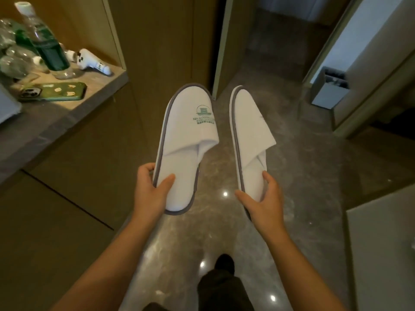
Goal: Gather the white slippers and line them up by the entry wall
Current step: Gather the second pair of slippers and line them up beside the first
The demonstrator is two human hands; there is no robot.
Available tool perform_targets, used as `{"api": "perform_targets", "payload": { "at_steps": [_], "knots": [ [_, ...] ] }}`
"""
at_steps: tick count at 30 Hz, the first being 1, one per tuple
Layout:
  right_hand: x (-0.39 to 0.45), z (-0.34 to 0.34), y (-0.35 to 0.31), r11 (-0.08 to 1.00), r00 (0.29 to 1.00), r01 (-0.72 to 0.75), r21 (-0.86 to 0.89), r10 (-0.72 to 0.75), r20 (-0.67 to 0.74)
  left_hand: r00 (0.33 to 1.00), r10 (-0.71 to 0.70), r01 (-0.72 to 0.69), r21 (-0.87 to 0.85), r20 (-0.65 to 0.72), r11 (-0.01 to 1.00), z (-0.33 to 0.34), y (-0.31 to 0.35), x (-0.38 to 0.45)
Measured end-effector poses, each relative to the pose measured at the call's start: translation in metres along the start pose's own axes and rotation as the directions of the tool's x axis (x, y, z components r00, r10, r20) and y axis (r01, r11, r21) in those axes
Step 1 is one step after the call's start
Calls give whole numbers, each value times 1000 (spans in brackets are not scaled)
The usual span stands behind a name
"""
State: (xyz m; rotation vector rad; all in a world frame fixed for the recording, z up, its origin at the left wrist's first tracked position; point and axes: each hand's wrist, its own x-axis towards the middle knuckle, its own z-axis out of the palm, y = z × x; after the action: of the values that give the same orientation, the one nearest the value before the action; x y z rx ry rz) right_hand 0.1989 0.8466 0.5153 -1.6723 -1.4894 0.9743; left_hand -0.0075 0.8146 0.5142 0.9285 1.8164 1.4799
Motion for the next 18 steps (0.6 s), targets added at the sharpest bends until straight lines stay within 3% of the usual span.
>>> {"api": "perform_targets", "payload": {
  "at_steps": [5, 13, 18],
  "knots": [
    [110, -16, -2, 997, 987, 39, -63, -28, 161, 978, -152, 148, -40, -140, 988, 66, 10, 37],
    [245, 10, -2, 988, 941, 59, -141, -8, 337, 893, -285, 286, -49, -349, 957, 122, -7, 108],
    [349, 38, -3, 985, 923, 41, -166, 26, 383, 871, -321, 318, -71, -372, 945, 170, -24, 196]
  ]
}}
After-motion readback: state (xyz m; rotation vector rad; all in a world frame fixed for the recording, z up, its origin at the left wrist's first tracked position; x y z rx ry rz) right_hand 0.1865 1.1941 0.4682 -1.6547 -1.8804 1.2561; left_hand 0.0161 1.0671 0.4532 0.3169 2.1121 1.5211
